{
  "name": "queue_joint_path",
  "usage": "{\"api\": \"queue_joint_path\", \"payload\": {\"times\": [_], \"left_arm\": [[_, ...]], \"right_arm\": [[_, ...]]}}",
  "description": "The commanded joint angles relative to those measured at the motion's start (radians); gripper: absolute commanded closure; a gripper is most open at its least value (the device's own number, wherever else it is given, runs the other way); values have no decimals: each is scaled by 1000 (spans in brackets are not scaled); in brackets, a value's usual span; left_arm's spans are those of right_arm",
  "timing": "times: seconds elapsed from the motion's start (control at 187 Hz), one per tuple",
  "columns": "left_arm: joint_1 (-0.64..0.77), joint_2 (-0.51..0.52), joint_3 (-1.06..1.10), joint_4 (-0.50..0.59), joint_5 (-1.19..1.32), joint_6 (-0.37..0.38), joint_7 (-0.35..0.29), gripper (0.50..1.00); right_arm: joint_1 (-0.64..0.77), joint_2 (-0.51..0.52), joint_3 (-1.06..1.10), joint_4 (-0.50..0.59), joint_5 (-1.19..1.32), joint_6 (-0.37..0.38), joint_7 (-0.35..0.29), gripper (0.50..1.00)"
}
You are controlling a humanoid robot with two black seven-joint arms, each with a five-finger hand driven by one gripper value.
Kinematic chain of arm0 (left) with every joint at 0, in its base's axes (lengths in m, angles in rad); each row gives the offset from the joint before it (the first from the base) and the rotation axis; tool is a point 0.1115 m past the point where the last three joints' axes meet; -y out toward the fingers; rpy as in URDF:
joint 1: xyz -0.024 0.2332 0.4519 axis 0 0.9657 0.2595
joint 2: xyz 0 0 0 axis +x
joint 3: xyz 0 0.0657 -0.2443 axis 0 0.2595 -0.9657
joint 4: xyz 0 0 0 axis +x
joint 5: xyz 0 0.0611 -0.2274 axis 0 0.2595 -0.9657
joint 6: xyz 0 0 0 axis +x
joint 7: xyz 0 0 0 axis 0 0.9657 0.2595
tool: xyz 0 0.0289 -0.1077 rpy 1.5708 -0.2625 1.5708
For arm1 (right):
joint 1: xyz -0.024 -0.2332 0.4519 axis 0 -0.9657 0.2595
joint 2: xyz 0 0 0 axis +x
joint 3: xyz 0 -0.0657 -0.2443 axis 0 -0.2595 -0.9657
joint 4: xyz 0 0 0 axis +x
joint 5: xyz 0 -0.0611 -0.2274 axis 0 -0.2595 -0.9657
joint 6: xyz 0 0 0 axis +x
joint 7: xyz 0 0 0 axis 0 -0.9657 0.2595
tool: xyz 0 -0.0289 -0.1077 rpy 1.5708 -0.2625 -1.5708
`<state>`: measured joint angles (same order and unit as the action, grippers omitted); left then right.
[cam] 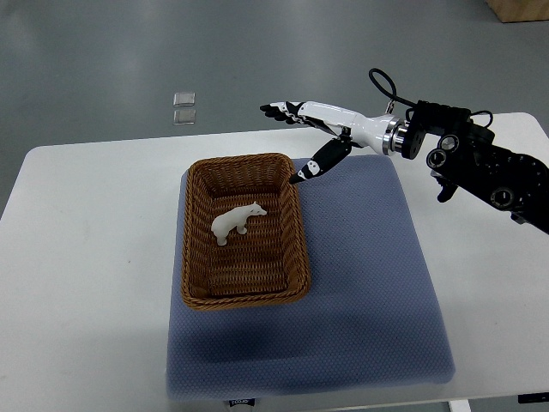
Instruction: Place white bear in brown basket with right hand
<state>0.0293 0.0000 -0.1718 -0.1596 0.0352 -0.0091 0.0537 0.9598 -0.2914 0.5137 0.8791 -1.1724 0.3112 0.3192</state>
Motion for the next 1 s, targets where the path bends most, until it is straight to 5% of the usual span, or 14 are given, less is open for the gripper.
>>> {"api": "queue_joint_path", "payload": {"times": [0.0, 0.305, 0.605, 0.996], "left_arm": [[0, 0, 0, 2, 0, 0, 0, 500], [0, 0, 0, 2, 0, 0, 0, 500], [0, 0, 0, 2, 0, 0, 0, 500], [0, 0, 2, 3, 0, 0, 0, 500]], "right_arm": [[-13, -5, 2, 0, 0, 0, 0, 536], [-44, -11, 2, -14, 122, 3, -12, 536], [-62, -41, -1, -81, 579, 5, -203, 536], [-107, -37, 0, -129, 964, 6, -276, 536]]}}
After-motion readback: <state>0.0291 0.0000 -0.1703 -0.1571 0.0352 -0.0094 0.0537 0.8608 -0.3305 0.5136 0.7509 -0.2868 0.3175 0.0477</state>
